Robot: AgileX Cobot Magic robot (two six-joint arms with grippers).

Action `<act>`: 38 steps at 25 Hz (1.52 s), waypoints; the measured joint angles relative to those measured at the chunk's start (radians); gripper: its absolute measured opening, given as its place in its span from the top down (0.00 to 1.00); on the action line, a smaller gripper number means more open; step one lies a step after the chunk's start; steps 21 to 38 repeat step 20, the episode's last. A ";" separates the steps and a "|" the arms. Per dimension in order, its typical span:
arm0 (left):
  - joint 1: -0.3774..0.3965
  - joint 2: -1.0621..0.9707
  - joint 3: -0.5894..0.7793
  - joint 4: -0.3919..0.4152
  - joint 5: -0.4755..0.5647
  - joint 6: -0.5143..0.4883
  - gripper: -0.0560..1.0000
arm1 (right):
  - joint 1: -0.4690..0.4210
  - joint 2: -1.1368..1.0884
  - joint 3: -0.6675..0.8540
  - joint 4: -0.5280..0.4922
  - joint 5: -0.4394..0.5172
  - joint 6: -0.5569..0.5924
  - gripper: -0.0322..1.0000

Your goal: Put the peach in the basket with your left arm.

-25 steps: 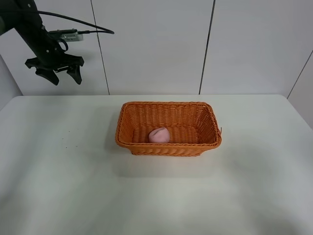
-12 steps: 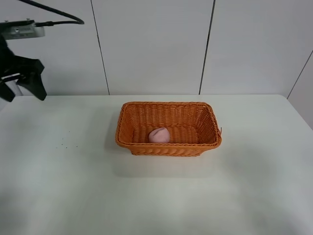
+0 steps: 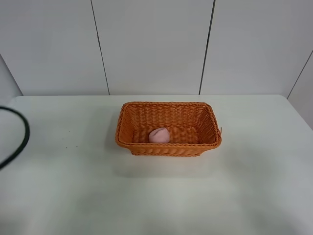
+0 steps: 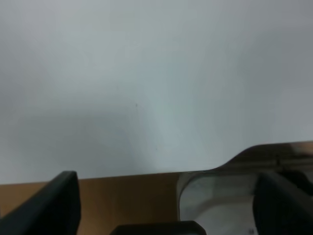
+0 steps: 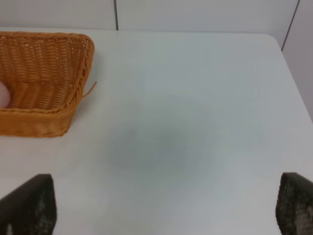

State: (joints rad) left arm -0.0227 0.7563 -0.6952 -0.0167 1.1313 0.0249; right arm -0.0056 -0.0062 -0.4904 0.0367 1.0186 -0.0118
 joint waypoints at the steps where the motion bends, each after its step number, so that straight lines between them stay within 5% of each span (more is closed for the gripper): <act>1: 0.000 -0.071 0.049 0.000 -0.012 0.000 0.24 | 0.000 0.000 0.000 0.000 0.000 0.000 0.30; 5: 0.000 -0.340 0.177 0.000 -0.046 -0.001 0.24 | 0.000 0.000 0.000 0.000 0.000 0.000 0.30; 13: 0.000 -0.729 0.193 -0.001 -0.071 -0.001 0.24 | 0.000 0.000 0.000 0.000 0.000 0.000 0.30; 38: 0.000 -0.759 0.193 -0.002 -0.071 -0.001 0.24 | 0.000 0.000 0.000 0.000 0.000 0.000 0.30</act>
